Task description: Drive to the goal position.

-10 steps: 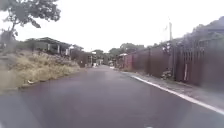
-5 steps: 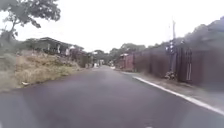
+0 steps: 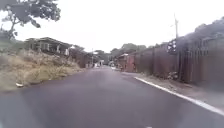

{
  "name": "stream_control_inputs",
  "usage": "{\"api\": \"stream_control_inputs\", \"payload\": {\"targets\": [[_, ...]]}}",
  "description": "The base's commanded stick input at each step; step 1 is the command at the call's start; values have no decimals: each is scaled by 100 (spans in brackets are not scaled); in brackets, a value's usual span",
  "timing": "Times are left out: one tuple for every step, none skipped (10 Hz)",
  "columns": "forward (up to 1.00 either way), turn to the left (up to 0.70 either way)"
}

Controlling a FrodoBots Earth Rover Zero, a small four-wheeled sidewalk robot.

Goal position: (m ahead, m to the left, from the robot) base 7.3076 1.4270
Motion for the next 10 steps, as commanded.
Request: {"api": "stream_control_inputs", "payload": {"targets": [[50, 0], [50, 0], [50, 0], [50, 0], [50, 0], [50, 0], [50, 0], [50, 0], [50, 0], [50, 0]]}}
